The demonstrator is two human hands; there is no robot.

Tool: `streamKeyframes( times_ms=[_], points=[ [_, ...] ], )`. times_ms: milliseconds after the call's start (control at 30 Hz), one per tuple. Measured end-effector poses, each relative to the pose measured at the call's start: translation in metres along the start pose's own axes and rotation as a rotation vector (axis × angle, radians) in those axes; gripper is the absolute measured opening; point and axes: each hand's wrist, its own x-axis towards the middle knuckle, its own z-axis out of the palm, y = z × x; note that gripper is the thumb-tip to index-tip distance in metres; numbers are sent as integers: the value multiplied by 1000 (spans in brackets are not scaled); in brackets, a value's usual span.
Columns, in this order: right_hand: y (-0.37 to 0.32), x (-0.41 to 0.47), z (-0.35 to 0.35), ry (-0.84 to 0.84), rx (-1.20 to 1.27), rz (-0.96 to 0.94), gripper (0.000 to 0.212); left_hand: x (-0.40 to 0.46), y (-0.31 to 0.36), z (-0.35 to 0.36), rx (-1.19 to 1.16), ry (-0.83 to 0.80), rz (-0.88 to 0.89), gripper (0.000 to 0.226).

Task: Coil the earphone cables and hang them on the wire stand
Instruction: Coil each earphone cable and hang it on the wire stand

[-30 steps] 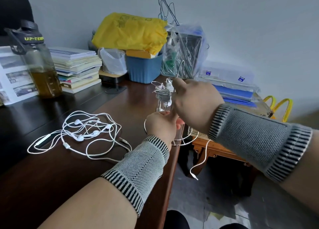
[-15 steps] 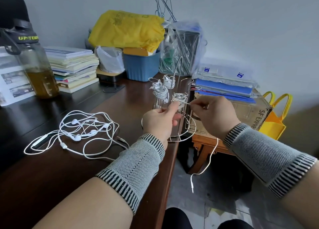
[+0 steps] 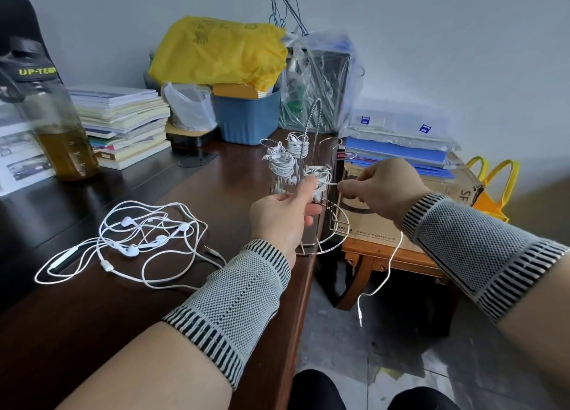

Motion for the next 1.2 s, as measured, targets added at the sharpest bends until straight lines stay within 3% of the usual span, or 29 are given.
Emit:
streamKeyframes(
  times_ms=[233, 333, 467, 600, 733, 833, 900, 967, 1067, 1200],
  points=[
    [-49, 2, -29, 118, -347, -256, 30, -1, 0, 0, 9, 1, 5, 39],
    [-67, 14, -27, 42, -399, -252, 24, -2, -1, 0, 12, -13, 3, 45],
    [-88, 12, -19, -201, -390, -260, 27, 0, -1, -1, 32, -23, -3, 51],
    [-99, -4, -13, -224, -546, -319, 32, 1, -1, 0, 55, -9, -2, 38],
    [-96, -24, -12, -72, -648, -477, 20, -2, 1, 0, 20, 4, 3, 20],
    [-87, -37, -3, 82, -715, -616, 24, -4, 3, 1, 2, 12, -2, 30],
    [-77, -41, 7, 211, -748, -814, 14, -5, 2, 3, 8, 23, 22, 43],
    [-68, -42, 7, 289, -713, -893, 9, -4, 0, 4, 13, 25, 51, 47],
    [-58, -37, 10, 237, -700, -867, 6, -1, -1, 3, -3, 16, 60, 33],
    [-60, -32, 14, 204, -503, -722, 4, 2, -5, 2, -19, 13, 68, 37]
  ],
)
